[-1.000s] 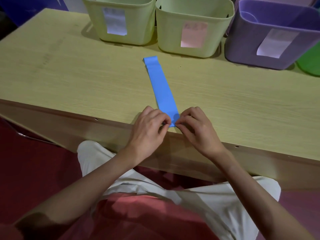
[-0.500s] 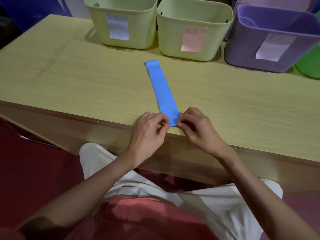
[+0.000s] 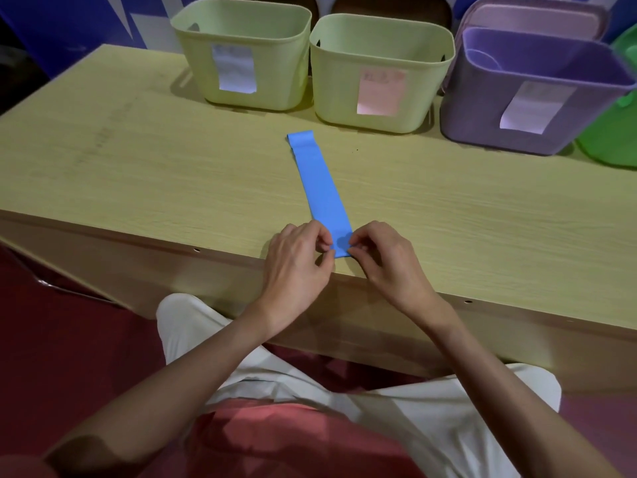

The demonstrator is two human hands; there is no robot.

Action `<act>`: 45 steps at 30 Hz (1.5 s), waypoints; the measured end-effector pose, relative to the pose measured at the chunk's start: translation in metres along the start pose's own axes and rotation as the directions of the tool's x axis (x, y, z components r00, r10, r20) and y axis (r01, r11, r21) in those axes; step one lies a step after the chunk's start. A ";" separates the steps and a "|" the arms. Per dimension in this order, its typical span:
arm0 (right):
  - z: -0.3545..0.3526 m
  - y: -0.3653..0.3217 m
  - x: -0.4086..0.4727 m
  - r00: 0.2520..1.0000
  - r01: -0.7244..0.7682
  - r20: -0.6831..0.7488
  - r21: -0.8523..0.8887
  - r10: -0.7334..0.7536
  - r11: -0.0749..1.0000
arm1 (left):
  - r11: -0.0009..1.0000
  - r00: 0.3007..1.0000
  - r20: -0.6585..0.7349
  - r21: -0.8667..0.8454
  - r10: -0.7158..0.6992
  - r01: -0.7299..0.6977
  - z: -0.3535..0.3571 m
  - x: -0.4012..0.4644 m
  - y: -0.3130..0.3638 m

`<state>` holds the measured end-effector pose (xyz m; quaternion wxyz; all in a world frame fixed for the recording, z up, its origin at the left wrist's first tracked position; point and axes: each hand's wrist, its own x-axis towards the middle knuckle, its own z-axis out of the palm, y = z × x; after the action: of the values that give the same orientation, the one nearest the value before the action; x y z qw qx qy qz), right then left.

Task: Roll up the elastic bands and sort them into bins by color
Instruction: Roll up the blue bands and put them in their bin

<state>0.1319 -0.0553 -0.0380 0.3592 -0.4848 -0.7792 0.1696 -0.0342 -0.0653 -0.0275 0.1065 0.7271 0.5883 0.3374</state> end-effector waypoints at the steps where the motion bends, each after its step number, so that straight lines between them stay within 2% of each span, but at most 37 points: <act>1: -0.001 0.001 -0.001 1.000 0.001 -0.008 0.009 -0.001 1.000 | 1.000 1.000 -0.001 -0.010 0.003 -0.003 0.000 -0.001 0.000; 8: -0.009 0.009 -0.001 0.993 0.060 0.100 -0.013 -0.059 0.998 | 0.993 0.993 0.022 -0.019 0.114 -0.114 -0.002 -0.004 -0.011; 16: -0.002 0.009 0.003 0.999 0.021 0.037 -0.050 -0.019 0.999 | 0.972 0.977 -0.006 0.097 0.214 -0.213 0.004 -0.002 -0.018; 20: 0.001 0.007 0.002 0.998 -0.049 0.033 -0.020 0.050 0.999 | 0.936 0.947 -0.053 0.180 0.317 -0.303 0.006 -0.004 -0.020; 25: 0.004 0.007 0.007 0.998 -0.067 -0.013 -0.044 0.067 0.997 | 0.905 0.930 -0.066 0.267 0.361 -0.332 0.006 -0.002 -0.019; 29: 0.006 0.003 0.007 0.994 -0.081 -0.077 0.011 0.082 0.997 | 0.897 0.936 -0.027 0.296 0.351 -0.328 0.001 -0.002 -0.020; 34: 0.008 -0.001 0.010 0.990 -0.082 -0.120 -0.045 0.076 0.996 | 0.873 0.954 0.062 0.390 0.293 -0.293 -0.003 -0.005 -0.018; 42: -0.001 0.004 0.002 0.996 0.062 -0.054 -0.122 -0.069 0.991 | 0.850 0.972 0.172 0.476 0.159 -0.223 -0.011 -0.016 -0.012; 45: 0.000 0.005 0.002 0.992 0.119 -0.027 -0.201 -0.127 0.972 | 0.834 0.970 0.214 0.509 0.117 -0.213 -0.011 -0.018 -0.009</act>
<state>0.1351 -0.0514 -0.0404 0.3340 -0.4726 -0.8134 0.0586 -0.0494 -0.0816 -0.0308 -0.0762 0.8031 0.5814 0.1062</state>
